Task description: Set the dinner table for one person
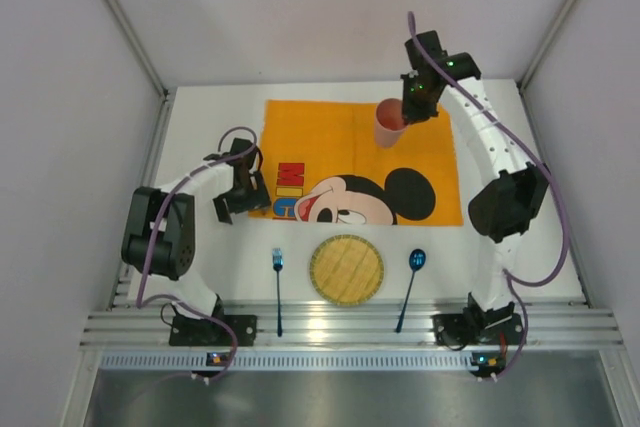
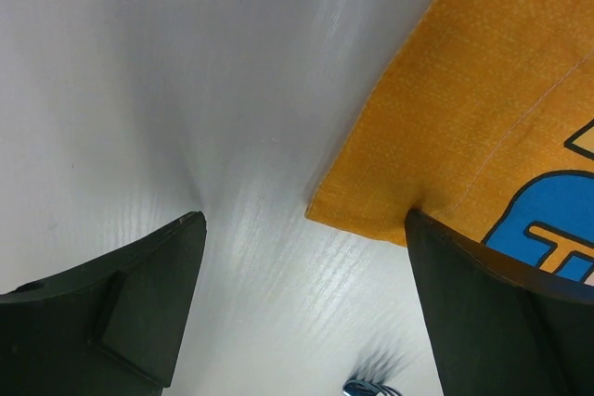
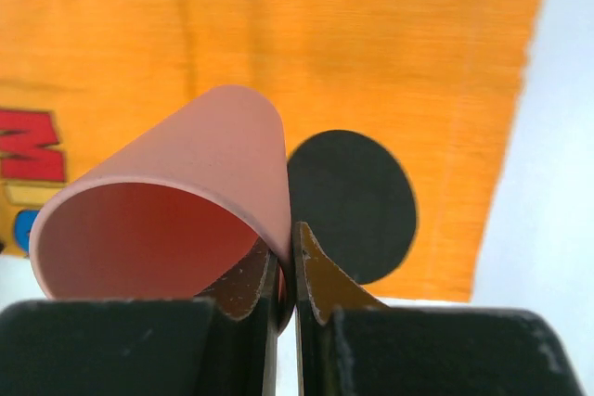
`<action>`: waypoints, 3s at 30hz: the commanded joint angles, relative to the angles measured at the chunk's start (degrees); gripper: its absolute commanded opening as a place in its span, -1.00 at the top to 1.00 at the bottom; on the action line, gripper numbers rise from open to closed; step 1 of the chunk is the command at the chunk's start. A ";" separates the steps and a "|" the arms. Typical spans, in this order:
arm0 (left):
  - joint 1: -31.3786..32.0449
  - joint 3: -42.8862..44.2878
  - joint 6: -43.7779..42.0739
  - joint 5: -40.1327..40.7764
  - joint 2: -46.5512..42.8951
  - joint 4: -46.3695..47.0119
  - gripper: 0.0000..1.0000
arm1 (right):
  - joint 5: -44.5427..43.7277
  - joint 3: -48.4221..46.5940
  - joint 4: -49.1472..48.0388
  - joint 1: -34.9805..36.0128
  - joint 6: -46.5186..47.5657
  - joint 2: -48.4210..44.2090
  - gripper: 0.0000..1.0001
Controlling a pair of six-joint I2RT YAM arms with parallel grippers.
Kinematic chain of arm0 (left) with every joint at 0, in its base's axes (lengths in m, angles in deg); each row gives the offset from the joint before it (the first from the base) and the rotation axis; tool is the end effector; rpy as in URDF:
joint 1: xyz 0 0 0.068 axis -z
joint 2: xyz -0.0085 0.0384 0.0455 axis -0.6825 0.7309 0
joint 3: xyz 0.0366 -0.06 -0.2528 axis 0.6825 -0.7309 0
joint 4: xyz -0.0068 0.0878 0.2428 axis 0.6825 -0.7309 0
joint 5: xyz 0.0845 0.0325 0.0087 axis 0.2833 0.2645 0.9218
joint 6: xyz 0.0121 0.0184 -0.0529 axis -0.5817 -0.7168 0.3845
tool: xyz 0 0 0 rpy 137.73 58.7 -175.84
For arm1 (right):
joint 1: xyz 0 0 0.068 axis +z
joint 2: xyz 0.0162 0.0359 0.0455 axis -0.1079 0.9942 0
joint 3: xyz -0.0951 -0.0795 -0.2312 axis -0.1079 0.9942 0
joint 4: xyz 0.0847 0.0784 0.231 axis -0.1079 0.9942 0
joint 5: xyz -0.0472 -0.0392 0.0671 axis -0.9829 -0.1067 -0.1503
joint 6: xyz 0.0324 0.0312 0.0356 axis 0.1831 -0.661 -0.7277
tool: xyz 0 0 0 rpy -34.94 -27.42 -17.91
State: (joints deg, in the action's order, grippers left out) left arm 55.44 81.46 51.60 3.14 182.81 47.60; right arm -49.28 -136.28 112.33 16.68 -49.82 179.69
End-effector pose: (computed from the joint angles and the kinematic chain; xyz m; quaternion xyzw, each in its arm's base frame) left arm 0.2949 -0.0574 0.1529 -0.1823 0.9721 0.0390 0.1422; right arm 0.3795 0.1552 0.3534 -0.0049 0.9575 0.0521 0.2835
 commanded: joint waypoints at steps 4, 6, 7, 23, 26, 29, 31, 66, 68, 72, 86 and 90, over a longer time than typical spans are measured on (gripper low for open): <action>-0.27 4.51 -1.29 5.55 3.99 -3.50 -0.85 | -0.97 -3.28 1.39 -7.22 1.16 2.10 1.00; -0.27 4.95 -1.29 6.61 3.82 -5.88 -0.83 | -1.67 -3.20 -0.19 -8.98 0.46 3.33 1.00; -0.27 4.87 -1.29 6.88 2.86 -6.41 -0.82 | -2.02 -3.28 -0.72 -9.33 0.02 3.77 1.00; -0.27 -0.58 -0.15 2.31 -7.26 -10.28 -0.82 | -14.94 -11.55 -1.95 -11.71 -8.86 15.99 1.00; -0.27 -0.58 -0.32 2.57 -9.53 -10.54 -0.81 | -15.38 -12.07 -5.29 -13.03 -10.00 16.52 1.00; -0.27 1.25 -1.55 3.01 -10.51 -10.10 -0.82 | -14.07 -12.51 -6.79 -14.60 -10.62 17.84 1.00; -0.27 2.92 -1.99 3.54 -9.81 -10.63 -0.83 | -12.05 -13.04 -6.79 -15.40 -11.41 19.50 0.96; -1.07 14.80 -6.39 5.12 11.02 -5.79 -0.81 | -7.74 21.73 -15.58 -18.13 -9.48 -30.22 -0.43; -0.98 13.13 -5.95 5.29 10.59 -6.06 -0.81 | -7.39 24.74 -15.58 -18.04 -9.30 -33.48 -0.42; -0.98 9.62 -4.63 5.03 8.39 -6.06 -0.79 | -5.72 32.81 -16.55 -16.99 -7.90 -38.22 -0.39; 0.43 -2.16 1.26 4.86 -1.01 -5.00 -0.77 | 4.28 52.86 -16.28 -4.95 -5.09 -45.53 -0.40; 1.66 -3.92 2.84 5.12 -3.30 -5.18 -0.77 | 9.48 59.80 -17.51 -0.38 -6.05 -45.09 -0.38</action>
State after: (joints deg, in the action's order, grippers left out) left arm 56.18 79.89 52.99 7.17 181.11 45.39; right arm -46.11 -79.91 96.13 13.64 -56.05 134.12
